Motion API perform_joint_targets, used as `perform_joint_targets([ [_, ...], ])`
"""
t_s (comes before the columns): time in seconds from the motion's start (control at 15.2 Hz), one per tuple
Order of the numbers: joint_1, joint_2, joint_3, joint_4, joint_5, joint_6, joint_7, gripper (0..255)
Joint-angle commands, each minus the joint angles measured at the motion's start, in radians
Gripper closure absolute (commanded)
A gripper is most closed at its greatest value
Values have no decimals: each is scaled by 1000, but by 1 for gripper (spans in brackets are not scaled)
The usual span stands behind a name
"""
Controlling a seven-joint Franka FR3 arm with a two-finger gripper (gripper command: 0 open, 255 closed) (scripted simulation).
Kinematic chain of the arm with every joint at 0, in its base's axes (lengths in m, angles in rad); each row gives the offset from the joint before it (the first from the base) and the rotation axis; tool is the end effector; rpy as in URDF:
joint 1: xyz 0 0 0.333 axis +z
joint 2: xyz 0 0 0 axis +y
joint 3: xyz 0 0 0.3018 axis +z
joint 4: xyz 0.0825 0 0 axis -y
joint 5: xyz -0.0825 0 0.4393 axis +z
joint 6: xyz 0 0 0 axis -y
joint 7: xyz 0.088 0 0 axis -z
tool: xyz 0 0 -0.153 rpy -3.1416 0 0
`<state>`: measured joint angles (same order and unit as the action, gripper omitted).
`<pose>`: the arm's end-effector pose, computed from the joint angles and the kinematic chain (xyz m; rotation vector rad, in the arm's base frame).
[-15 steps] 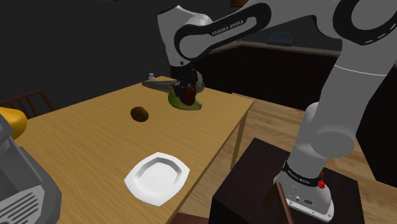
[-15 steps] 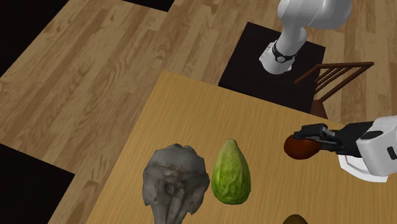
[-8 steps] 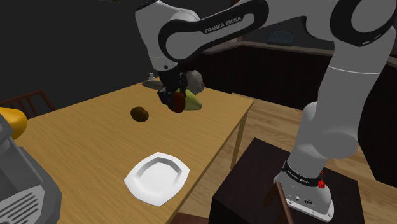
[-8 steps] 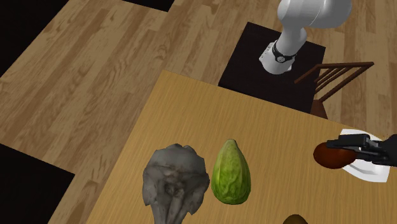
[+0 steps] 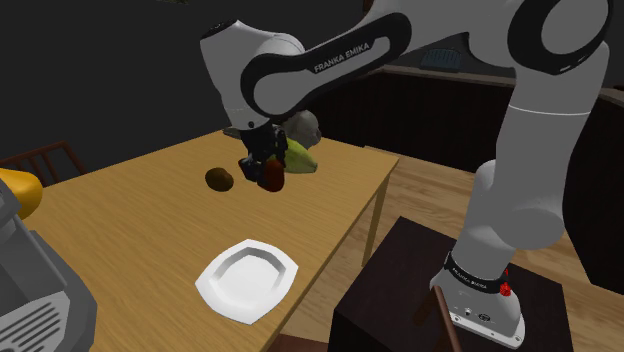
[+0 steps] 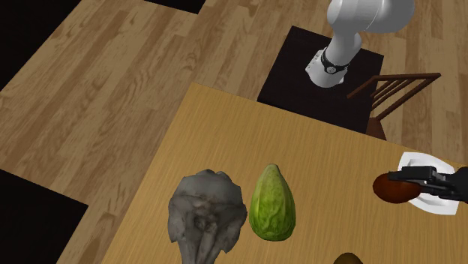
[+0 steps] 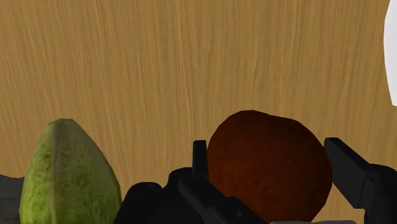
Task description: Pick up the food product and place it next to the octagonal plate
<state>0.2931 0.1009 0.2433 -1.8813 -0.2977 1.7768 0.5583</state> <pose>0.5407 0.2748 0.3633 2.8135 0.0990 -0.0503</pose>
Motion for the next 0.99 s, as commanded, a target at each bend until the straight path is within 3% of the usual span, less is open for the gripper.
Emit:
perform_joint_targets([
  [0.0, 0, 8, 0, -19, -4, 26, 9, 255],
  [0.92, 0, 80, -7, -119, -40, 187, 65, 255],
])
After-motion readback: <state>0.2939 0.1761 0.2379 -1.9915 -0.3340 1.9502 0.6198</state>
